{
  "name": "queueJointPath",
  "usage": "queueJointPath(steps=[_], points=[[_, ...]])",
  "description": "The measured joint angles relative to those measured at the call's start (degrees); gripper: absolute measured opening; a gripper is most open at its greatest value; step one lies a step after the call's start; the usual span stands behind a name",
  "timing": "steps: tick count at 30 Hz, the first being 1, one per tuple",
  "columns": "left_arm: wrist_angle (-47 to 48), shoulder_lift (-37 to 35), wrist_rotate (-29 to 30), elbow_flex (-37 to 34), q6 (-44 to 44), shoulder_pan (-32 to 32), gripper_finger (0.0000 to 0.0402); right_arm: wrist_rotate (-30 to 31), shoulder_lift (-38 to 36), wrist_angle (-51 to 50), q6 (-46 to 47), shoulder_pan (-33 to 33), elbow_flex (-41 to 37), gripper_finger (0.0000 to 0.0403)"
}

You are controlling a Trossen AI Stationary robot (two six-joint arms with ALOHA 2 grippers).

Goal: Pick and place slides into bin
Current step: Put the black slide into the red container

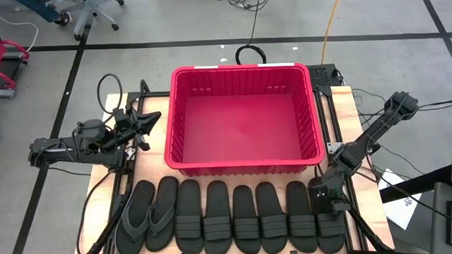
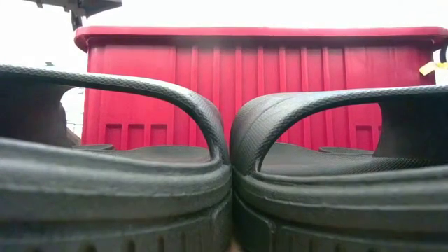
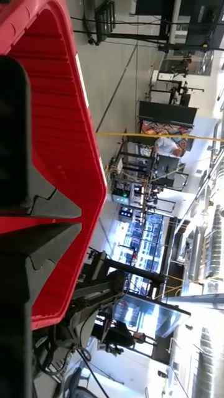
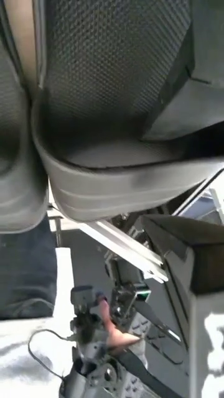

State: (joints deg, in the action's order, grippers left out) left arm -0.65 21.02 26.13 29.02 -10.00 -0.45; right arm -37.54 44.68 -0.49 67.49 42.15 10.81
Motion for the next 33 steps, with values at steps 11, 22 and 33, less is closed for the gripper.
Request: queueJointPath(steps=[11,22,33], points=[[0.1,0.0,-0.1,0.0,-2.5,0.0,0.0021,-0.1,0.2,2.3,0.8,1.2,0.0,0.0026],[0.6,0.0,-0.1,0.0,-4.1,0.0,0.0021,-0.5,0.2,12.0,5.4,1.2,-0.1,0.0006],[0.6,0.0,-0.6,0.0,-5.5,0.0,0.0021,-2.6,-0.4,14.6,10.1,1.1,-0.1,0.0005]])
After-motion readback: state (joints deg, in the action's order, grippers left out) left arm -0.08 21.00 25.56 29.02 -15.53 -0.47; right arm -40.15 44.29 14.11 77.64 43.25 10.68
